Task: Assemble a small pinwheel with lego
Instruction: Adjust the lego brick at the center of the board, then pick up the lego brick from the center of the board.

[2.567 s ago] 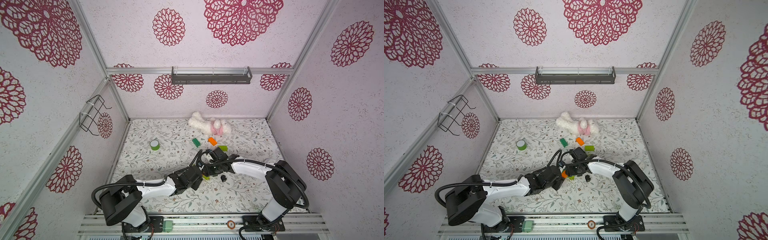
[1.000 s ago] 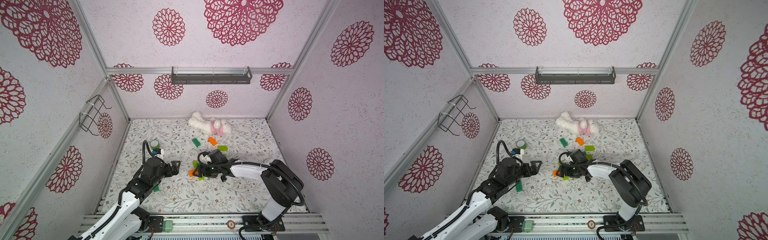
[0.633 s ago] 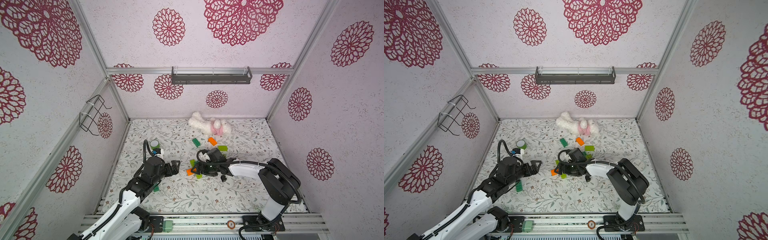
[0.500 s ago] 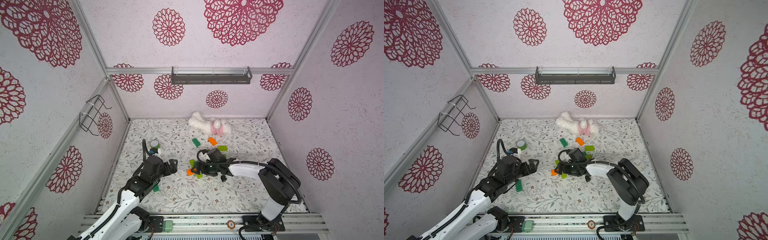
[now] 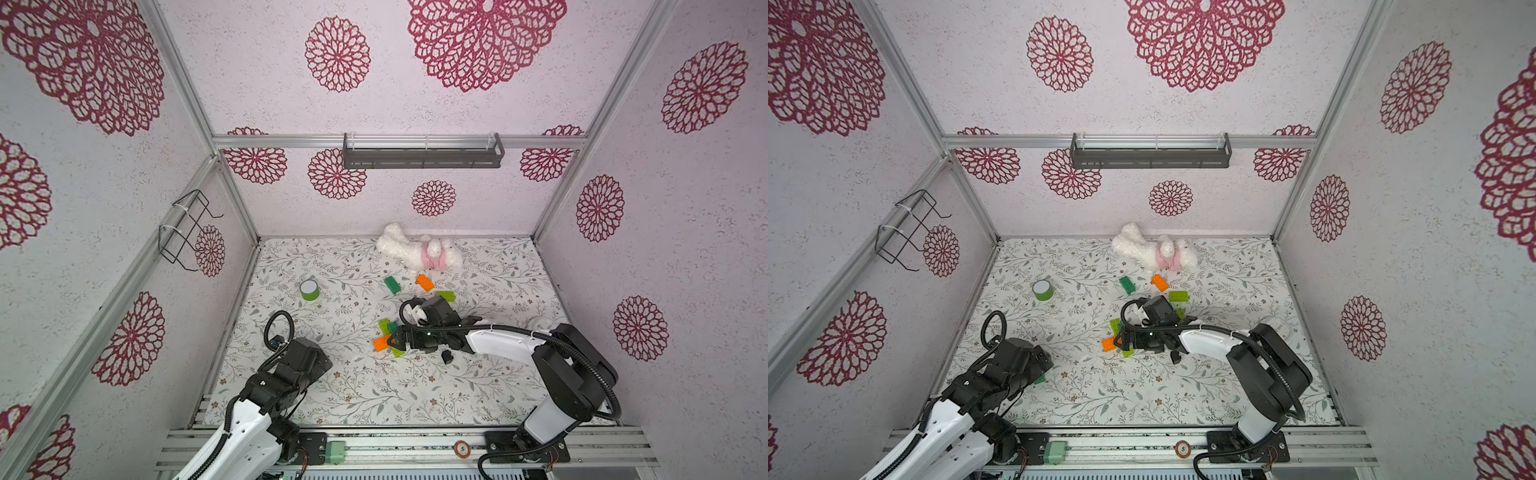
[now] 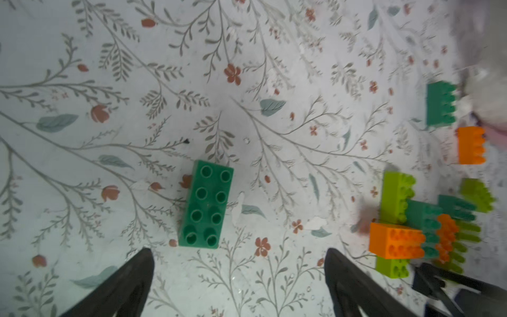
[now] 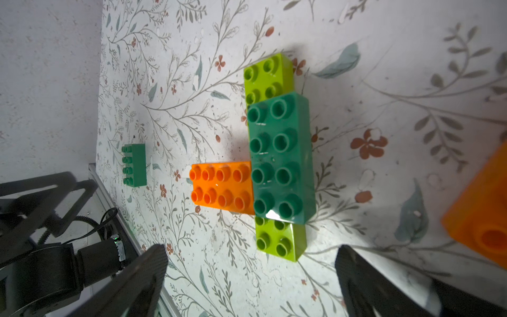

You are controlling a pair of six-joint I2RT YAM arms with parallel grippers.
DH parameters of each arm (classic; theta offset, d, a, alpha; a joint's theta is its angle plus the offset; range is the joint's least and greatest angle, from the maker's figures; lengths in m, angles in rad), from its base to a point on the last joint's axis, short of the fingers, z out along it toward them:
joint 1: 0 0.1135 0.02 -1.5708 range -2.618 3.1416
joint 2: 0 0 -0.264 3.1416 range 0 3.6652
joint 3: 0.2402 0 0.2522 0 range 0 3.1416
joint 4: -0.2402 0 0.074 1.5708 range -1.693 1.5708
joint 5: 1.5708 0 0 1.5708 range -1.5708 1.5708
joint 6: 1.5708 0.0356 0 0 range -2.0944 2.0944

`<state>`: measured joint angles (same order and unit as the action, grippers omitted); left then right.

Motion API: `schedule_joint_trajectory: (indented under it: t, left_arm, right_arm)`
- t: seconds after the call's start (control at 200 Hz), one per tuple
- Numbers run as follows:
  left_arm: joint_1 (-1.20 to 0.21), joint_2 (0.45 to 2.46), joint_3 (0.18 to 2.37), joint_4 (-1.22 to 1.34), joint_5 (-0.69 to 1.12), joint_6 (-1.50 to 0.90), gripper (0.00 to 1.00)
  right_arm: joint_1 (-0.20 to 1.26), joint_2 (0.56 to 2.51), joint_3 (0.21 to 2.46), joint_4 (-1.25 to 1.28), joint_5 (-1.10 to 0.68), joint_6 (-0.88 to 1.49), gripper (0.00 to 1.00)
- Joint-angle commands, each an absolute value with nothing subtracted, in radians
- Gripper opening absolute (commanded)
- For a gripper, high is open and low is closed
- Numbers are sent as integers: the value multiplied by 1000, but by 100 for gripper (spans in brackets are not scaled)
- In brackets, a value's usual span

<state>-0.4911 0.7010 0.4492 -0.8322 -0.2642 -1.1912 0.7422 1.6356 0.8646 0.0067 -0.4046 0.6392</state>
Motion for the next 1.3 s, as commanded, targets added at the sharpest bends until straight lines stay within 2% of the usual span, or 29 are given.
schedule_joint_trajectory:
  t: [0.0, 0.16, 0.415, 0.821, 0.986, 1.296]
  left_arm:
    - [-526, 749, 431, -802, -326, -1254, 98]
    - [-555, 843, 411, -791, -358, -1279, 83]
    - [-622, 874, 359, -698, -413, -1281, 67]
    - [-752, 1013, 359, -656, -573, -1334, 63]
    - [-792, 1042, 358, -653, -609, -1373, 55]
    - [-838, 1066, 343, -662, -640, -1436, 52]
  right_arm:
    - [741, 1612, 850, 22, -444, 605, 99]
    - [749, 1632, 842, 50, -478, 616, 98]
    - [755, 1652, 839, 72, -501, 629, 96]
    - [759, 1660, 839, 80, -508, 635, 95]
    - [762, 1657, 835, 83, -509, 639, 95]
    - [764, 1656, 828, 88, -508, 639, 94]
